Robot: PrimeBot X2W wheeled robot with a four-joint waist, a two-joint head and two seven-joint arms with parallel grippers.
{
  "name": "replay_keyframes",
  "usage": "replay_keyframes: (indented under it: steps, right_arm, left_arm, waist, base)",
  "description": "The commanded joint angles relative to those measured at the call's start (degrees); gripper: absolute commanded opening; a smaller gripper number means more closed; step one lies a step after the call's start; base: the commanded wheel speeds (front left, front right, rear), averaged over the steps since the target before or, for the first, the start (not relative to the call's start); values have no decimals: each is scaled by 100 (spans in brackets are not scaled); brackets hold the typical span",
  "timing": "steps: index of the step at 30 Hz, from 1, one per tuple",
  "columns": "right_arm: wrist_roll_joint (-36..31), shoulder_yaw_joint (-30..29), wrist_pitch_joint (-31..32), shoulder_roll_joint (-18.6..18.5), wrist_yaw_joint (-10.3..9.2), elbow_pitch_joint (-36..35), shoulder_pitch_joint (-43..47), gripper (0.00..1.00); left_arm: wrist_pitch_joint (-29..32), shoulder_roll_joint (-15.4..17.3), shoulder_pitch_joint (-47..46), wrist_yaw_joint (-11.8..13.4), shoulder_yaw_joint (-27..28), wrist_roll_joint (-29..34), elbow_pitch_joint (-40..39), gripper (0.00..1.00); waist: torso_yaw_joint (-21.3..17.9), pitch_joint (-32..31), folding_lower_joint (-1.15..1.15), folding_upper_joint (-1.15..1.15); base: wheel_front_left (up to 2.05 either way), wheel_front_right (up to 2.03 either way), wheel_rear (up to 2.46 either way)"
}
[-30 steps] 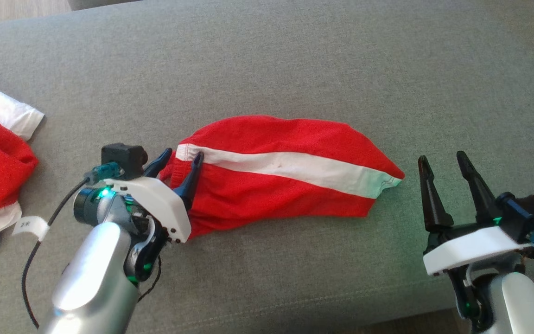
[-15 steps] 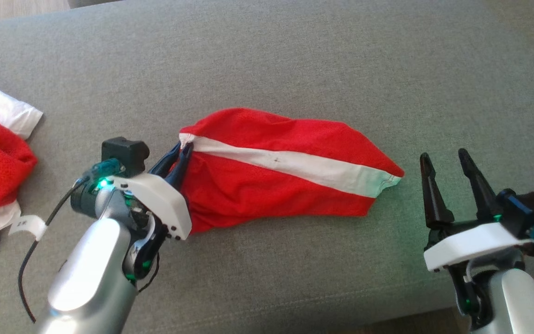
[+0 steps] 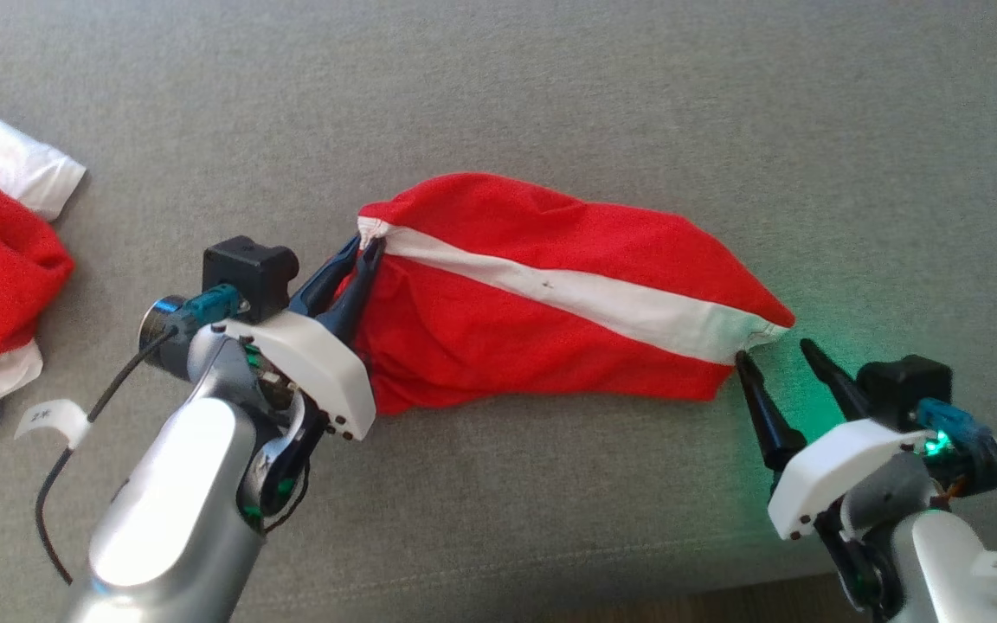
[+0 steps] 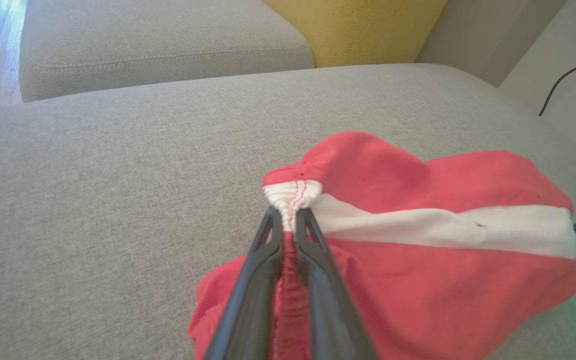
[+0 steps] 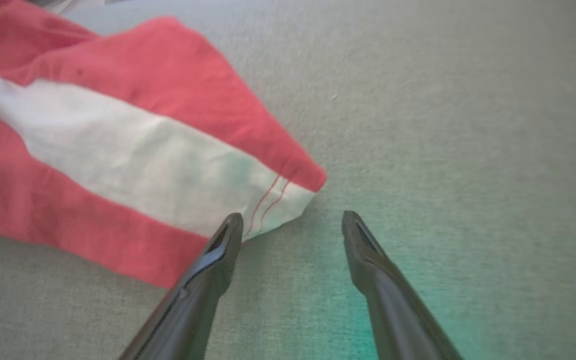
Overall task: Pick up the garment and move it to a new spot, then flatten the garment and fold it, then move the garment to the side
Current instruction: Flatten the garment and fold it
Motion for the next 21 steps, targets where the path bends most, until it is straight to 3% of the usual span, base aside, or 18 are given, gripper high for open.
replay_keyframes:
  steps: [1,8,10,11,12,21]
  right_arm:
    - [27,148,20,-62,24,-134,-183,100]
    - [98,239,26,-66,24,259,-442,100]
    - [141,252,-4,-62,24,373,-502,35]
    - [152,260,-18,-66,24,422,-524,10]
    - [165,256,-38,-64,24,459,-539,0]
    - [186,-122,-400,-46,24,55,-472,0]
  left_arm:
    - [-11,120,-272,16,168,45,-235,0]
    - [-77,89,-349,-14,73,77,-286,0]
    - [-103,90,-359,-18,64,75,-281,0]
    - [-117,90,-362,-22,60,72,-279,0]
    - [-144,90,-364,-26,59,69,-281,0]
    - [-377,196,-312,81,199,53,-444,0]
  waist:
    - [60,70,0,0]
    - [144,214,0,0]
    - [151,230,0,0]
    - [152,233,0,0]
    - [151,234,0,0]
    - [60,29,0,0]
  base:
    - [0,0,0]
    - [0,0,0]
    - [0,0,0]
    - [0,0,0]
    - [0,0,0]
    - [0,0,0]
